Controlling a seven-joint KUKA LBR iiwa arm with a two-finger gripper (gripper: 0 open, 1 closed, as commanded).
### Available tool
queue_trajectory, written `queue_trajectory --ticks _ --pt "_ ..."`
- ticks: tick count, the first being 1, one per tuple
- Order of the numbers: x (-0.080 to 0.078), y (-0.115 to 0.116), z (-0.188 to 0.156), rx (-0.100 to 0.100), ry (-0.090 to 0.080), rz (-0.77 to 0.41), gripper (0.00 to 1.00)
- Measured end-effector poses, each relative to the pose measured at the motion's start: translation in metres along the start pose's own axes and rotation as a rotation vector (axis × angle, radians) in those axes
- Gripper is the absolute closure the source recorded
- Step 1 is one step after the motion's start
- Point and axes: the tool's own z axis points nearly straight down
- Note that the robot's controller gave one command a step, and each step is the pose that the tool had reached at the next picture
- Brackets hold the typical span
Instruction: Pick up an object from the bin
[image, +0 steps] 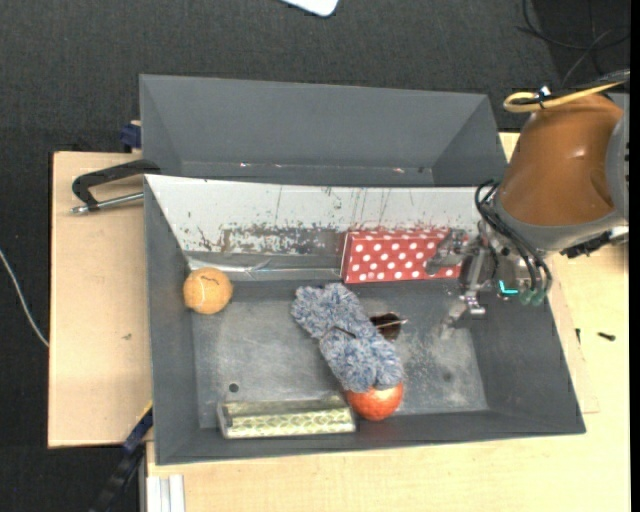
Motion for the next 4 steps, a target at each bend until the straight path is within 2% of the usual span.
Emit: queue_trajectory --ticks 1,2,3,4 --pt "-0.002 0.013 0.015 0.004 -0.016 -0.041 0.0" --pt "0.005 0.065 0.091 0.002 -0.011 -0.186 0.0" --pt "0.004 0.082 0.106 0.001 -0.01 -0.237 0.0" --pt "-0.028 0.112 0.09 -0.001 -0.016 -0.006 0.0"
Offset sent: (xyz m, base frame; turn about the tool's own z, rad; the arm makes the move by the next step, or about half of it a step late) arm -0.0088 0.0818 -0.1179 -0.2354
